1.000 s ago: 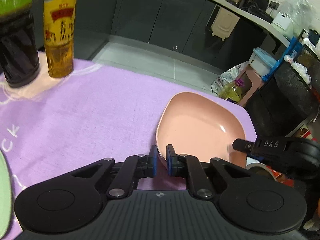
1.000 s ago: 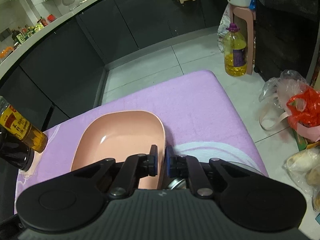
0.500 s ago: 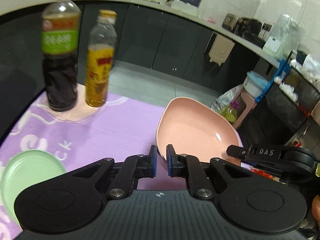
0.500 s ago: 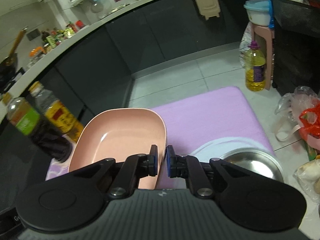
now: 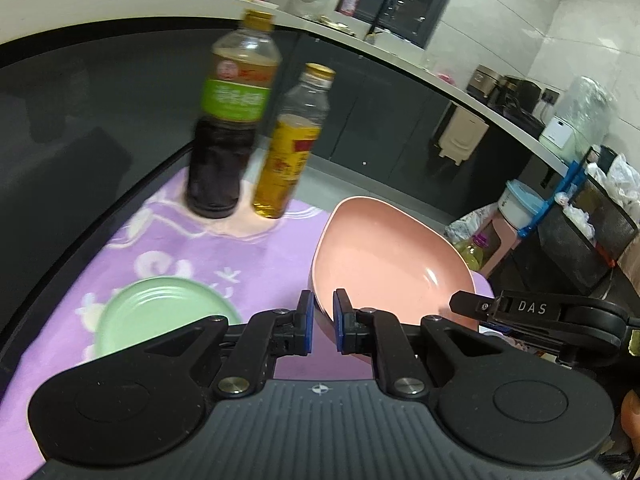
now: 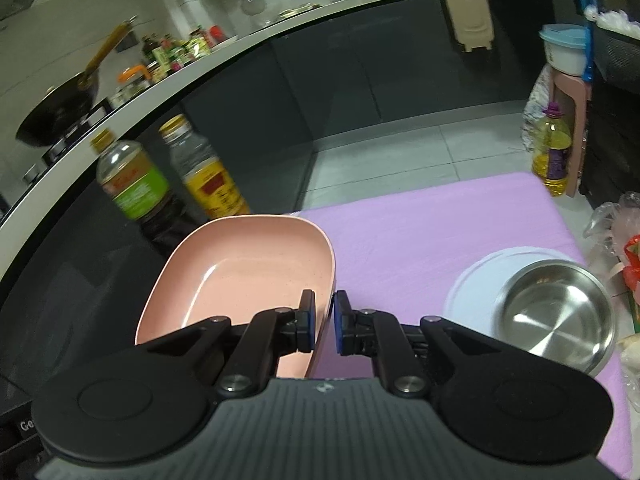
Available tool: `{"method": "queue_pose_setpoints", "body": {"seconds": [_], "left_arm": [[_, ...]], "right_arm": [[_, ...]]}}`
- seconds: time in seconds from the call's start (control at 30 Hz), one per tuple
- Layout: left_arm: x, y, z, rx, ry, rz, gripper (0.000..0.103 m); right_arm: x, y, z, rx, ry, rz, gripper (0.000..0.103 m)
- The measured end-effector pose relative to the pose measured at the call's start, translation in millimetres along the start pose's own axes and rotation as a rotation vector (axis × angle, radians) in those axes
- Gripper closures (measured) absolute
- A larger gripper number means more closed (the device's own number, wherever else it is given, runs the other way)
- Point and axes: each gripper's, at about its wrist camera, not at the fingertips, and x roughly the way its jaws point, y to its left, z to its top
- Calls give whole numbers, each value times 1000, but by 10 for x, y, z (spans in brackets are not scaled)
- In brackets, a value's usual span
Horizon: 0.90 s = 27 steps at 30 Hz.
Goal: Organize plates and bowls
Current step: 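Lift the pink dish with both grippers and carry it over the green plate, then lower the pink dish onto the green plate with both grippers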
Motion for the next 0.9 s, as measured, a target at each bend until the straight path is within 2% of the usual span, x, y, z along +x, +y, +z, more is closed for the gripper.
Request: {"method": "queue_pose_setpoints", "body": {"seconds": [0.57,0.9], "left_arm": [[-396,954,-22,-86,-36,88,93],[-344,1156,-62,-87,-14,98,93]], "right_arm": [[342,1021,-321,-146,117,34,91],[472,1238,-468,-181,153,6,91]]}}
